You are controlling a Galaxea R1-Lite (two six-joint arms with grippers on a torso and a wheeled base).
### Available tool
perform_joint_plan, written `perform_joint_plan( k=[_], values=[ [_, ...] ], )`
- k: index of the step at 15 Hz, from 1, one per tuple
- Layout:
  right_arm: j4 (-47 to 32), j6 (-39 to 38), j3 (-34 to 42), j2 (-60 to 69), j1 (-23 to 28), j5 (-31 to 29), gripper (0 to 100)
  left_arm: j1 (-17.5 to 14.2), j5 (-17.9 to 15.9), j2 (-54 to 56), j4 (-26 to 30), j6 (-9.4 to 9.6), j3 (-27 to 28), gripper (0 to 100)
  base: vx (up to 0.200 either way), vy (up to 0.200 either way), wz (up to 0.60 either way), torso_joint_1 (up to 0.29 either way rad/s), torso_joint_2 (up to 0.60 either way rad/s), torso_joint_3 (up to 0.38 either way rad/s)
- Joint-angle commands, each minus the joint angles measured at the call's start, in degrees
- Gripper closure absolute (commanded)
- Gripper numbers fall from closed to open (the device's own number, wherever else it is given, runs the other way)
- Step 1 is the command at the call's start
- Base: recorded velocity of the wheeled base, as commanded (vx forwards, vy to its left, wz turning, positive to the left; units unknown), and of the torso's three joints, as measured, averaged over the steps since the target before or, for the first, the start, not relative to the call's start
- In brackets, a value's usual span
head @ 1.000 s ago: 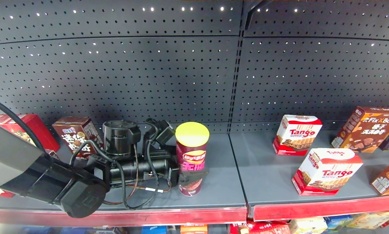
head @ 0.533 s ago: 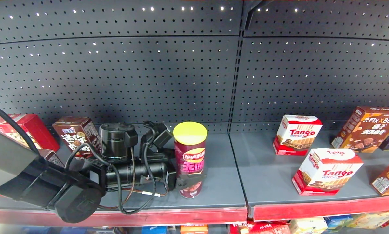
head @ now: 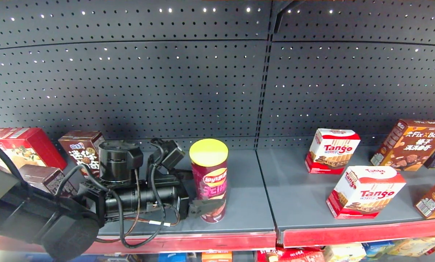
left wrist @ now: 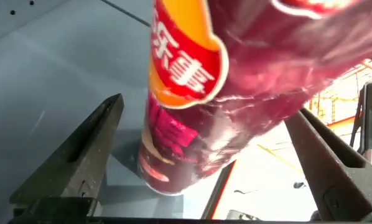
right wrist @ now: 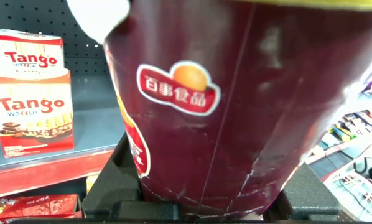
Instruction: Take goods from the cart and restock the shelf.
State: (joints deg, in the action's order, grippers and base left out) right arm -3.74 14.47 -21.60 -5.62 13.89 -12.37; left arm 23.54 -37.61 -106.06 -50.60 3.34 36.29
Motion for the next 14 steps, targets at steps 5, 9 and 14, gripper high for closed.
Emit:
perform_joint_plan(
  k=[5, 9, 14],
  values=[
    [0.1, 0.0, -0.2, -0.1, 0.0, 0.1, 100, -1.5, 0.2, 1.8, 0.0, 0.09, -1.5, 0, 0.0, 0.0, 0.0, 0.0, 0.0, 0.0],
    [0.1, 0.0, -0.1, -0.1, 0.0, 0.0, 100, -3.1, 0.3, 2.3, 0.0, 0.18, -2.3, 0, 0.0, 0.0, 0.0, 0.0, 0.0, 0.0],
    [0.1, 0.0, 0.3, -0.1, 0.0, 0.1, 100, -5.8, 0.2, 2.8, 0.4, 1.85, -3.4, 0, 0.0, 0.0, 0.0, 0.0, 0.0, 0.0]
  ],
)
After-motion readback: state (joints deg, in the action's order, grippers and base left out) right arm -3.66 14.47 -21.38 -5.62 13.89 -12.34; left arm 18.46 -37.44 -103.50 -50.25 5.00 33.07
